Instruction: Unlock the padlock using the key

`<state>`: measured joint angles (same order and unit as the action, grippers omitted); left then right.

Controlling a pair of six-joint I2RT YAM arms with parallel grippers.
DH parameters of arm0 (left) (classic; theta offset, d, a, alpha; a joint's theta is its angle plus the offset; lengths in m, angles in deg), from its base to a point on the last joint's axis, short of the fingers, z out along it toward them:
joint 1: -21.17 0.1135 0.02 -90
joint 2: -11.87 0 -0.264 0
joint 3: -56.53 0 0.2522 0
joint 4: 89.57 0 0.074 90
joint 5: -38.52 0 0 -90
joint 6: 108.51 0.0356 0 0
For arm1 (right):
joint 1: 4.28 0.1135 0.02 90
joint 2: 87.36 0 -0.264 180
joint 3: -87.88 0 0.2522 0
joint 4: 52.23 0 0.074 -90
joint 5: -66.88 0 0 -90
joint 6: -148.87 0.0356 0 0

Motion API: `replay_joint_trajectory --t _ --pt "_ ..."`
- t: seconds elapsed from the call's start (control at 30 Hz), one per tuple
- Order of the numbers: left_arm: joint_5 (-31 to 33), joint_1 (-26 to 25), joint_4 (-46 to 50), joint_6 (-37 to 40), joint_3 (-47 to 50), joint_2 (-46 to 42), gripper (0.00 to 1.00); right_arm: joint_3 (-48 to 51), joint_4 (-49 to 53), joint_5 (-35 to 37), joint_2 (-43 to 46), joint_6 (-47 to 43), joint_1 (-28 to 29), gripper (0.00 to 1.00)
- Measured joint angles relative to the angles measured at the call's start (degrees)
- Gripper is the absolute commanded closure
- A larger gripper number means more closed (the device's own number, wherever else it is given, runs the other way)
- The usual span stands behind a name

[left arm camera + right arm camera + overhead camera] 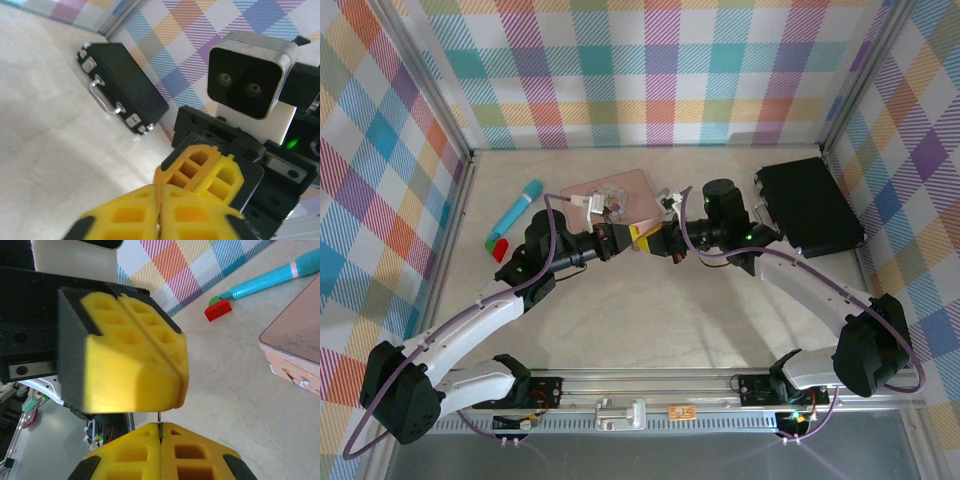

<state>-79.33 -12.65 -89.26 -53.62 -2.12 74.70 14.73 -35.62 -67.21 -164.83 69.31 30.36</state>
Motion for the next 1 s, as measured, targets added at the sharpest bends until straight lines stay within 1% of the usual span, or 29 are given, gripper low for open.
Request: replay_joint_trajectory --t 0.07,0.1,0.13,0.17,0.23,0.3,0.37,0.5,0.67,0.77,0.87,1.0 --pt "-0.02 0.00 -0.13 0.00 0.00 0.00 1.00 0.00 -0.15 -0.31 0.00 0.02 -0.17 1.00" --pt "0.00 0.00 -0.15 0.00 0.00 0.00 1.00 0.00 -0.20 -0.37 0.00 0.07 -0.22 0.96" --pt "0.02 0.00 -0.15 0.02 0.00 0.00 1.00 0.00 -0.22 -0.33 0.00 0.28 -0.22 0.81" --pt "0.09 0.00 -0.15 0.00 0.00 0.00 1.00 0.00 -0.20 -0.28 0.04 0.90 -0.24 0.71" --pt "0.61 0.00 -0.26 -0.09 0.00 0.00 1.00 0.15 -0.76 0.46 0.28 2.19 -0.63 0.60" --pt "1.77 0.00 -0.66 -0.52 0.02 0.00 1.00 1.97 -3.45 1.77 1.73 4.39 -1.01 0.56" --pt "2.69 0.00 -2.21 -1.40 0.11 0.00 1.00 5.35 -7.04 3.21 4.28 7.19 -1.31 0.54" --pt "3.50 0.00 -7.34 -3.69 0.50 0.57 1.00 13.00 -17.00 6.93 8.24 14.40 -1.57 0.54" --pt "3.48 0.00 -10.93 -5.86 0.57 2.99 1.00 19.08 -30.51 8.57 6.86 23.06 -1.62 0.55" --pt "3.48 -0.04 -10.93 -6.29 0.61 3.23 1.00 20.11 -37.53 8.57 5.07 26.93 -1.62 0.55" --pt "3.52 -0.13 -11.89 -6.49 0.87 3.21 1.00 20.11 -42.21 8.57 4.26 29.22 -1.62 0.55" --pt "3.58 -0.31 -12.22 -6.91 1.38 3.21 1.00 20.06 -46.31 8.31 3.43 30.91 -1.62 0.60"
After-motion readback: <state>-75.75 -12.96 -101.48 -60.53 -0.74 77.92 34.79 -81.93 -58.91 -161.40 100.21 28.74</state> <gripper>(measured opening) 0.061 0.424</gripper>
